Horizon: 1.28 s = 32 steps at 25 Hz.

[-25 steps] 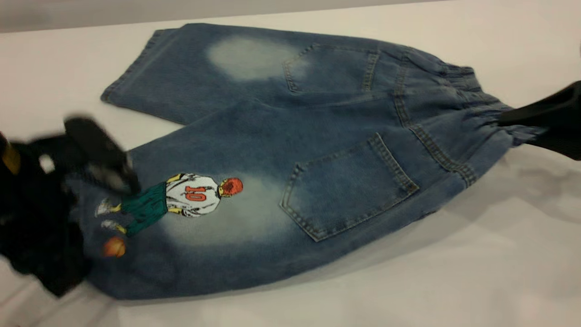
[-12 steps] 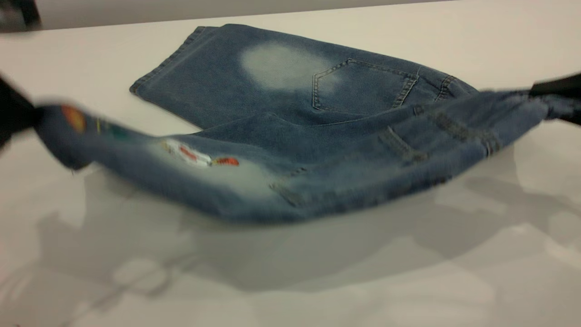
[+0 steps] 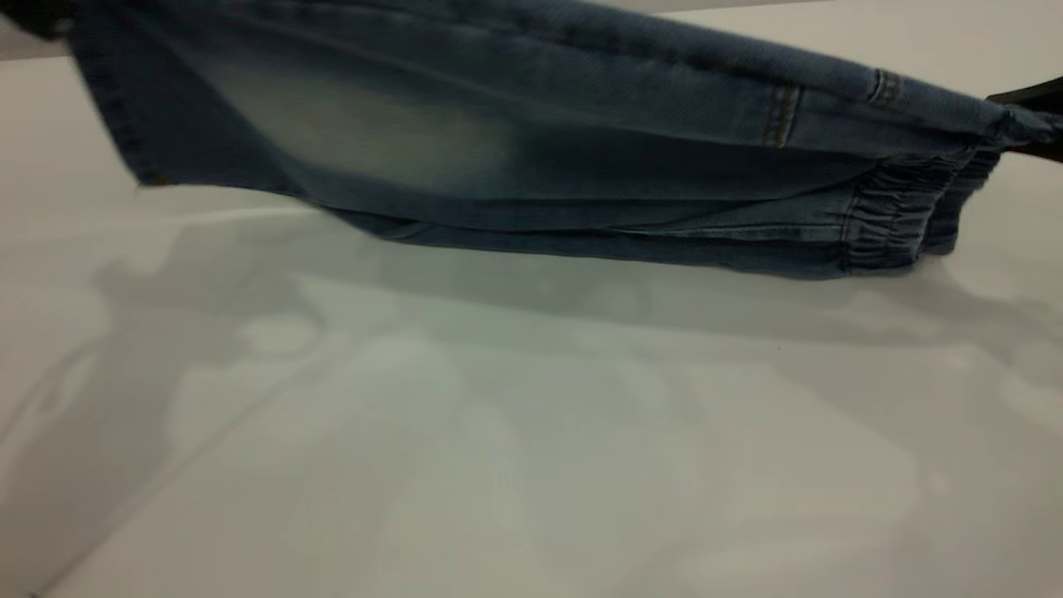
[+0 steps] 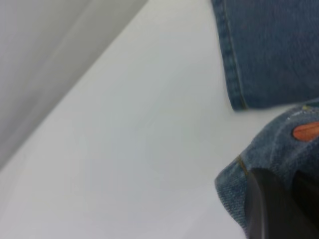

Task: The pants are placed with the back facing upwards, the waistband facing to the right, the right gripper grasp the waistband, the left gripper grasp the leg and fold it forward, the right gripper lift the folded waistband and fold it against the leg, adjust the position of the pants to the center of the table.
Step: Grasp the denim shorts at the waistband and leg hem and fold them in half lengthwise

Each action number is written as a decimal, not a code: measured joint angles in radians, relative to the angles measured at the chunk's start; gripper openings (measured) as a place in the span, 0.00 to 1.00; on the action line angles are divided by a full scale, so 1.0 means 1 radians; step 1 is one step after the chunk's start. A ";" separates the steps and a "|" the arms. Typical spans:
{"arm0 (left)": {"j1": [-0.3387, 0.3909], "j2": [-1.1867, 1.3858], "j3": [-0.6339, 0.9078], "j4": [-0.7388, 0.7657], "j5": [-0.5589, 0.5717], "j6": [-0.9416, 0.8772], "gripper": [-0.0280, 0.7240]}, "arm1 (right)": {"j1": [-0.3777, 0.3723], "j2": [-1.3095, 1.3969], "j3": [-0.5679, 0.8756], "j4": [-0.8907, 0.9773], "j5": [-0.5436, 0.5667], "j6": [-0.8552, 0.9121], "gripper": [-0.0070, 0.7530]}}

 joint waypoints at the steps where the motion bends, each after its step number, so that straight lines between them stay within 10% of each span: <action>1: 0.000 0.036 -0.032 0.012 -0.009 0.000 0.14 | 0.001 0.006 -0.019 0.000 -0.018 0.024 0.06; 17: -0.003 0.545 -0.516 0.013 -0.048 0.017 0.14 | 0.014 0.219 -0.238 0.009 -0.107 0.190 0.06; 32: -0.002 0.613 -0.537 0.074 -0.121 0.014 0.14 | 0.111 0.259 -0.372 0.004 -0.147 0.213 0.07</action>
